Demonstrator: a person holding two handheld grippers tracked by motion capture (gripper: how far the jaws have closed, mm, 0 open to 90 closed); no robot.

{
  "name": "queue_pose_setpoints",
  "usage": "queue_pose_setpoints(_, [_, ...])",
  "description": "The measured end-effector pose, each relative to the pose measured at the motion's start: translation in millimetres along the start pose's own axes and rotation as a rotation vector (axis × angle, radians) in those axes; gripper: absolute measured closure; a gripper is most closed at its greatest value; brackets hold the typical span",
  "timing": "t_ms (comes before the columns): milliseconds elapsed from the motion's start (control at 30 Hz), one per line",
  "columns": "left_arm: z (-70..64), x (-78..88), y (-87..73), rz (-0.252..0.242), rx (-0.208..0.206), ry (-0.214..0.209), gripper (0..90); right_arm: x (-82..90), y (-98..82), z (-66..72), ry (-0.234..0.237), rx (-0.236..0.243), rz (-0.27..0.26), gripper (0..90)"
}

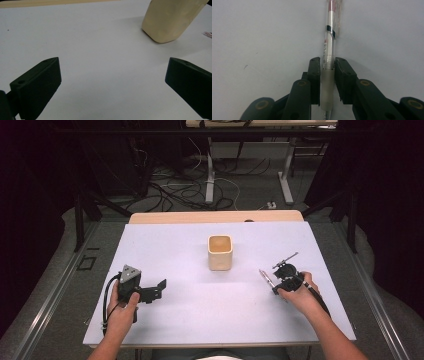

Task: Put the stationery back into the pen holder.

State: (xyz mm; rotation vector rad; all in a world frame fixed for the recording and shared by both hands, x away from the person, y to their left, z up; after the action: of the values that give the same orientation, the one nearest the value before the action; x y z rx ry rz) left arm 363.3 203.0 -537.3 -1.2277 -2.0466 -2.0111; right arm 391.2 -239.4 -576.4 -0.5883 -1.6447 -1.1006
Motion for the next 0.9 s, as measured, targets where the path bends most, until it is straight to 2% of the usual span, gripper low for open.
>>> queue_pose_setpoints(100, [-0.2, -0.1, 0.1, -0.001, 0.001, -0.001, 0.3, -1.4, 0.2, -0.5, -0.013, 0.003, 0.008, 75.9])
queue_pose_setpoints(133, [-0.1, -0.2, 0.0, 0.0, 0.0, -0.001, 0.3, -2.4, 0.4, 0.4, -0.013, -0.009, -0.002, 76.3])
queue_pose_setpoints(167, [-0.2, -0.2, 0.0, 0.0, -0.001, -0.001, 0.3, -5.3, 1.6, 1.3, 0.0, -0.017, -0.046, 76.7])
queue_pose_setpoints(200, [-0.3, -0.2, 0.1, 0.001, -0.001, -0.001, 0.3, -5.4, 1.6, 1.9, 0.008, -0.021, -0.049, 77.1])
queue_pose_setpoints(267, [-0.3, -0.2, 0.1, 0.0, -0.003, -0.001, 0.3, -2.8, 1.5, -0.1, -0.013, 0.004, 0.0, 78.4])
queue_pose_setpoints(333, [-0.4, -0.3, 0.1, 0.001, -0.004, -0.002, 0.3, -0.3, 1.2, -1.3, -0.027, 0.001, 0.043, 79.1])
queue_pose_setpoints(400, [-0.6, -0.3, 0.1, 0.001, -0.003, -0.002, 0.3, 0.1, 1.6, -1.6, 0.005, -0.004, 0.049, 79.4])
queue_pose_setpoints(433, [-0.6, -0.3, 0.1, 0.001, -0.004, -0.002, 0.3, -0.7, 1.9, -2.5, -0.011, -0.009, 0.048, 79.5])
queue_pose_setpoints(467, [-0.5, -0.3, 0.1, 0.001, -0.004, -0.002, 0.3, -2.8, 2.5, -1.7, 0.002, -0.026, 0.022, 79.5])
queue_pose_setpoints(567, [-0.2, -0.1, 0.1, 0.0, -0.002, -0.002, 0.3, 0.4, 2.0, -3.1, 0.002, -0.024, 0.072, 79.7])
queue_pose_setpoints(600, [-0.1, -0.1, 0.1, -0.001, -0.002, -0.002, 0.3, 1.4, 1.7, -3.9, -0.018, -0.021, 0.096, 79.7])
queue_pose_setpoints(700, [-0.1, 0.0, 0.1, -0.001, -0.002, -0.002, 0.3, -1.4, 2.5, -2.8, -0.001, -0.037, 0.053, 79.7])
queue_pose_setpoints(800, [-0.2, -0.1, 0.1, 0.0, -0.005, -0.002, 0.3, -0.4, 2.4, -2.6, 0.01, -0.039, 0.058, 79.8])
queue_pose_setpoints(833, [-0.3, -0.1, 0.1, 0.0, -0.005, -0.003, 0.3, 1.0, 2.1, -3.2, 0.006, -0.037, 0.077, 79.8])
queue_pose_setpoints(867, [-0.4, -0.1, 0.0, 0.0, -0.005, -0.003, 0.3, 0.9, 2.1, -3.6, -0.008, -0.032, 0.074, 79.8])
queue_pose_setpoints(900, [-0.4, -0.2, 0.0, 0.001, -0.006, -0.003, 0.3, 0.9, 2.7, -3.6, -0.003, -0.026, 0.062, 79.8])
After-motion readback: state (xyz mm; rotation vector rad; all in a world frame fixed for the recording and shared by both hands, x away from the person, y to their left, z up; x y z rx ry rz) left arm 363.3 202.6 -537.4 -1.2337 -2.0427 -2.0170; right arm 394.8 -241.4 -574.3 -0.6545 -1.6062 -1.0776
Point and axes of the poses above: each handheld gripper's, and its own axes: x roughly backward along the jaws, y roughly out of its top, z roughly to its left, the point moved 5 cm from there along -x, roughly forward along the jaws, and after that the axes turned 6 degrees about -y, right-handed, at the moved point
